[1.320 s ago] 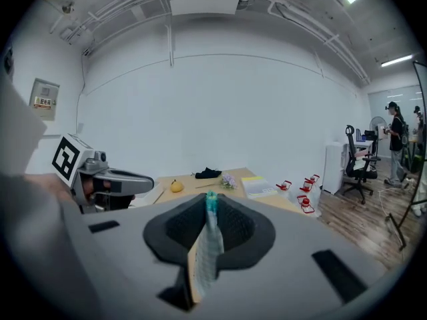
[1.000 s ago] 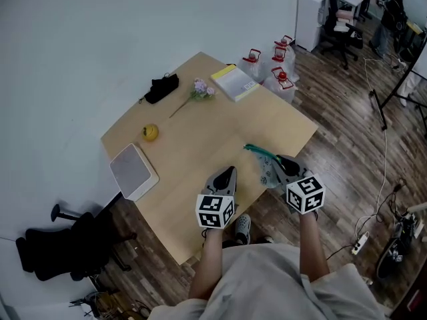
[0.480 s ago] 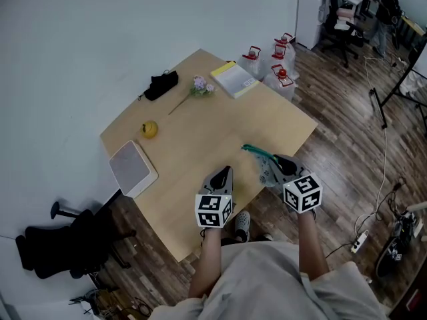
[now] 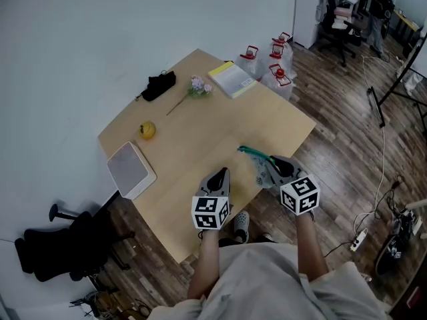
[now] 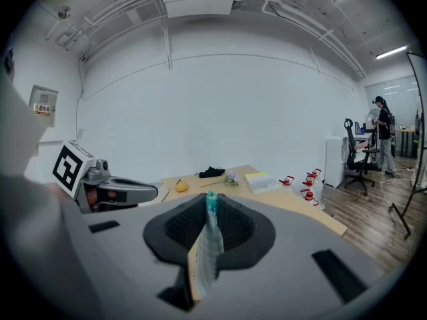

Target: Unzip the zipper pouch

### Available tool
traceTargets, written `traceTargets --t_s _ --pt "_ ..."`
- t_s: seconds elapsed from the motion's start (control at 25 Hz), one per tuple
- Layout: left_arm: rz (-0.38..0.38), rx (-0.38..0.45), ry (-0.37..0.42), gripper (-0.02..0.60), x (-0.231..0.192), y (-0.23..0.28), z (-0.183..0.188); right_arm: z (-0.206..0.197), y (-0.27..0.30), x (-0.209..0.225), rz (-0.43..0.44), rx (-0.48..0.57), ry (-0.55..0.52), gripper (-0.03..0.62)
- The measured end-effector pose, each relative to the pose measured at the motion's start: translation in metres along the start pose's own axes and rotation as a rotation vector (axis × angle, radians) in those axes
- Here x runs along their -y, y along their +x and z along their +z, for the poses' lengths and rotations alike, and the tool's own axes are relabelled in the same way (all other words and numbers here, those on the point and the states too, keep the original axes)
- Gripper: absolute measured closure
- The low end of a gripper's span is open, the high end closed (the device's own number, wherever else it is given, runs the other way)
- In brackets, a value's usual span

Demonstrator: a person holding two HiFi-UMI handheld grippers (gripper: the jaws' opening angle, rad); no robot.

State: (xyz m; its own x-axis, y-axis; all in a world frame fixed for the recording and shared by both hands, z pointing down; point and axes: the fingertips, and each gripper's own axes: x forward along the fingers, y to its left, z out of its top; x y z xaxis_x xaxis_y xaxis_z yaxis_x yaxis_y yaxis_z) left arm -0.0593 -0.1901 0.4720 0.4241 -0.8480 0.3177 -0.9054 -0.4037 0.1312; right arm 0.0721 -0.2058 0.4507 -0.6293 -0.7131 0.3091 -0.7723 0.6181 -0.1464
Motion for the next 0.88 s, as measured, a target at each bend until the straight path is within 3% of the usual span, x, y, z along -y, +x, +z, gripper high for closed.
traceTargets --t_s 0.88 --pt "0.000 -0.004 -0.025 0.560 -0.014 -0.002 -0.006 -0.003 0.014 -0.011 0.018 -0.029 -0.046 0.542"
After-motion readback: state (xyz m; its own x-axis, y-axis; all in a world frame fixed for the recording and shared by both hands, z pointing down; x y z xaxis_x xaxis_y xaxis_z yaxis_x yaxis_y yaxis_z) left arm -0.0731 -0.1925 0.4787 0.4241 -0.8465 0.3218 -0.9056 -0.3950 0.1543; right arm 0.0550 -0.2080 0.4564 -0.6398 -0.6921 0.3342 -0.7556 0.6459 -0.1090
